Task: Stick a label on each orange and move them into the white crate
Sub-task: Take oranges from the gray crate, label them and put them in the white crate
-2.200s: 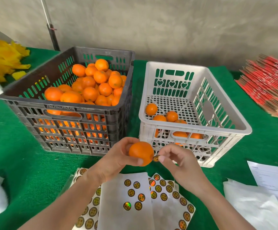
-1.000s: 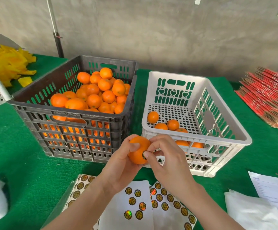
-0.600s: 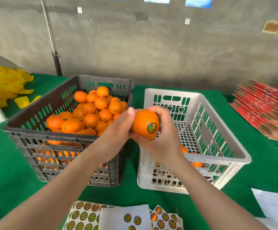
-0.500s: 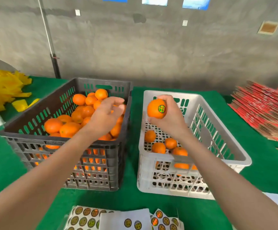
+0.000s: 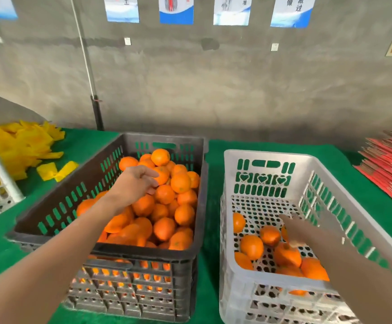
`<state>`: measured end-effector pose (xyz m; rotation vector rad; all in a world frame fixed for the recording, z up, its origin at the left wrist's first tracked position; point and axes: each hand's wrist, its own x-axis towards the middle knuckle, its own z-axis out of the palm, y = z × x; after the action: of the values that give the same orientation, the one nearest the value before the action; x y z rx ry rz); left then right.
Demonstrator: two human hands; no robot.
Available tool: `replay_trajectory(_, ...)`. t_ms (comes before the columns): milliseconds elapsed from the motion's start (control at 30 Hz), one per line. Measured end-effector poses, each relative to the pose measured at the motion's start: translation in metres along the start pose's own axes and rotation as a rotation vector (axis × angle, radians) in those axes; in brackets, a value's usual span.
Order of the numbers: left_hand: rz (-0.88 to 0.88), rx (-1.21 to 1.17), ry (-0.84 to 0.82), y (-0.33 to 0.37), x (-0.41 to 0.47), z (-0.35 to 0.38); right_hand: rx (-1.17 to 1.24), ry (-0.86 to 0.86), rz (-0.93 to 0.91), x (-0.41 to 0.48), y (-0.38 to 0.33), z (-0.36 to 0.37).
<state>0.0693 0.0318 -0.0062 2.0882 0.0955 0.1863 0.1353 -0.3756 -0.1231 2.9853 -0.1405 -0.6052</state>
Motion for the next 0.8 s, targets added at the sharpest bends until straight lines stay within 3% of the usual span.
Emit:
replay_trajectory(67, -0.014, 0.003, 0.001, -0.002, 0.011, -0.004, 0.055, 0.256, -0.010, -0.016, -0.019, -0.020)
replay_trajectory(167, 0.000, 0.072, 0.011, -0.008, 0.031, -0.010, 0.493, 0.780, -0.331, -0.055, -0.070, -0.060)
replay_trajectory(233, 0.001, 0.166, -0.011, -0.012, 0.048, -0.009, 0.611, 0.858, -0.592, -0.091, -0.120, -0.082)
replay_trajectory(333, 0.024, 0.509, -0.089, -0.022, 0.072, -0.005, 0.483, 0.737, -0.896, -0.116, -0.188, -0.092)
replay_trajectory(467, 0.074, 0.934, -0.213, -0.047, 0.106, -0.007, 0.364, 0.417, -0.750, -0.078, -0.242, -0.112)
replay_trajectory(667, 0.062, 0.929, -0.363, -0.084, 0.152, 0.009, 0.061, 0.124, -0.498, 0.012, -0.291, -0.130)
replay_trajectory(800, -0.031, 0.865, -0.403, -0.102, 0.164, 0.022, -0.158, 0.031, -0.468, 0.036, -0.297, -0.125)
